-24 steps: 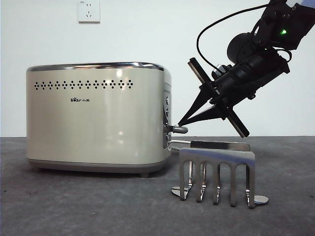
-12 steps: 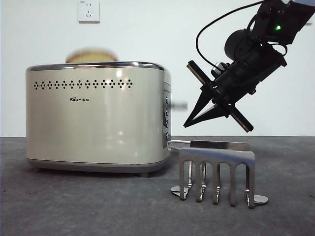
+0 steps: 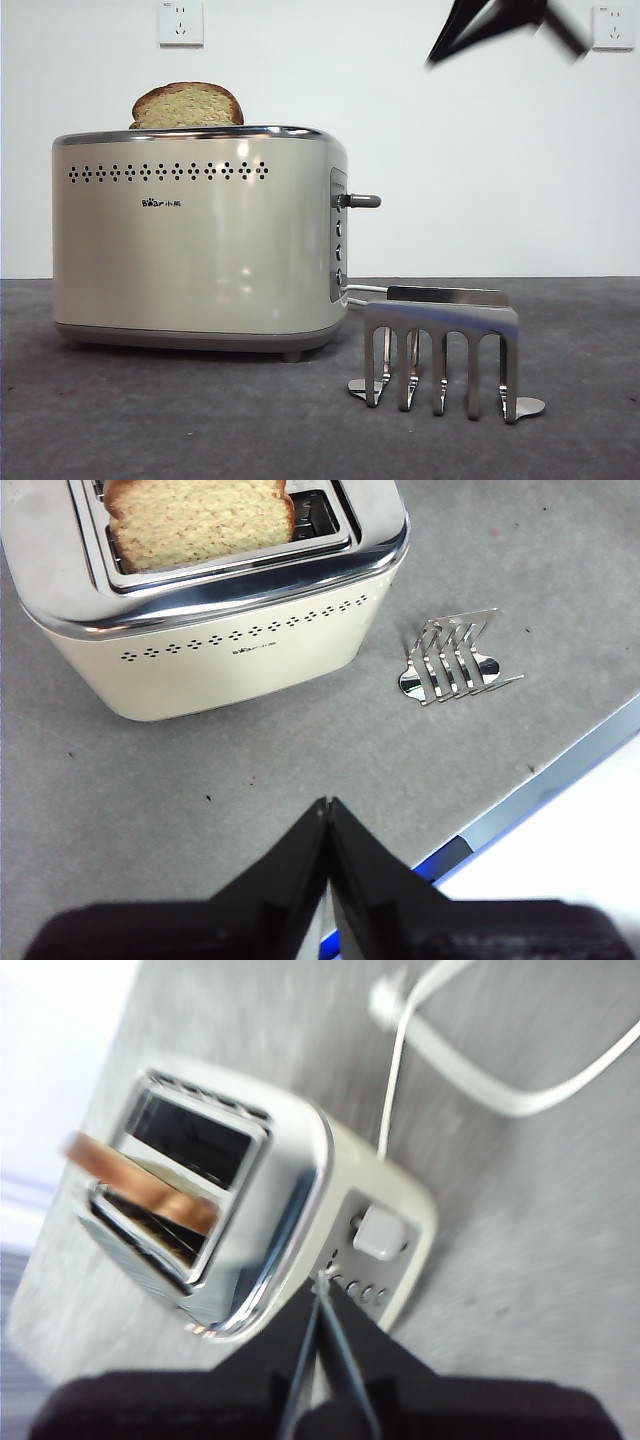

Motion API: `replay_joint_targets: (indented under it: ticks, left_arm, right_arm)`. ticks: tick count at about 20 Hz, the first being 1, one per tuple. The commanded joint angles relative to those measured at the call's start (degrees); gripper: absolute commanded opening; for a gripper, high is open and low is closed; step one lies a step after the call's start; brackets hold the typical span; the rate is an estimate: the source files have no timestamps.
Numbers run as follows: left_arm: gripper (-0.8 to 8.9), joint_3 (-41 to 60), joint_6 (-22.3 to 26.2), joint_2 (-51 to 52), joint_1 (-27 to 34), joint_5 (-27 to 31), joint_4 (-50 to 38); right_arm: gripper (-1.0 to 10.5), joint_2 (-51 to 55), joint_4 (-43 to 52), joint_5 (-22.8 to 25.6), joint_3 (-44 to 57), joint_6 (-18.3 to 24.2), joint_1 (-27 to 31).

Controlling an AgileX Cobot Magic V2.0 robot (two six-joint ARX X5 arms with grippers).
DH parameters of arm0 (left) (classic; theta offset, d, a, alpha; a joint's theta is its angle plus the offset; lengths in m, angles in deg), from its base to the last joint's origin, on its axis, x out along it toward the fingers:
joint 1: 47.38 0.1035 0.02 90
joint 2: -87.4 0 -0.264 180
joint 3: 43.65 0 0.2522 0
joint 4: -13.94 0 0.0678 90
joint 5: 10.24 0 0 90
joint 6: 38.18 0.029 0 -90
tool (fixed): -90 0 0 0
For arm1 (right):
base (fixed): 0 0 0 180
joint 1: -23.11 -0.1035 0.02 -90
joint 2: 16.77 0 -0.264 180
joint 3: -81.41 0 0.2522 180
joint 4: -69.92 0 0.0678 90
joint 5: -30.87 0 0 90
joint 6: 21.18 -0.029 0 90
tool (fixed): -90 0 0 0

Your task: Pick up a slice of bread from the rack,put the bread on the toaster,press the button

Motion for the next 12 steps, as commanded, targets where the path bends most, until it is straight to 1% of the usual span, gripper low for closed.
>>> replay_joint_targets:
  ticks: [1,3,5,7,10,12]
  left_arm:
    - [-0.06,0.4,1.3,0.1,-0.1,1.9,-0.2]
    - [-0.06,0.4,1.3,-0.3,-0.1,4.3,-0.2]
    - [-0.06,0.4,1.2,-0.8,0.0,6.2,-0.3]
    - [-0.06,0.4,1.2,-1.2,-0.1,7.7,-0.7]
    - [-0.06,0.4,1.0,-1.3,-0.1,9.4,-1.7]
    - [-0.06,0.4,0.6,-1.2,-0.1,10.3,-1.7]
  right_arm:
    - [-0.1,6.9,-2.9,2.8,-0.2,3.1,0.0]
    - [-0.1,13.2,-6.3,6.4,-0.2,5.3,0.0]
    - [0.0,19.1,-9.9,12.0,-0.2,7.8,0.0]
    - [0.0,22.4,-12.4,16.5,-0.2,9.1,0.0]
    - [0.0,26.8,-15.4,23.5,-0.2,9.9,0.0]
    - [0.0,28.9,-16.8,26.6,-0.2,10.0,0.0]
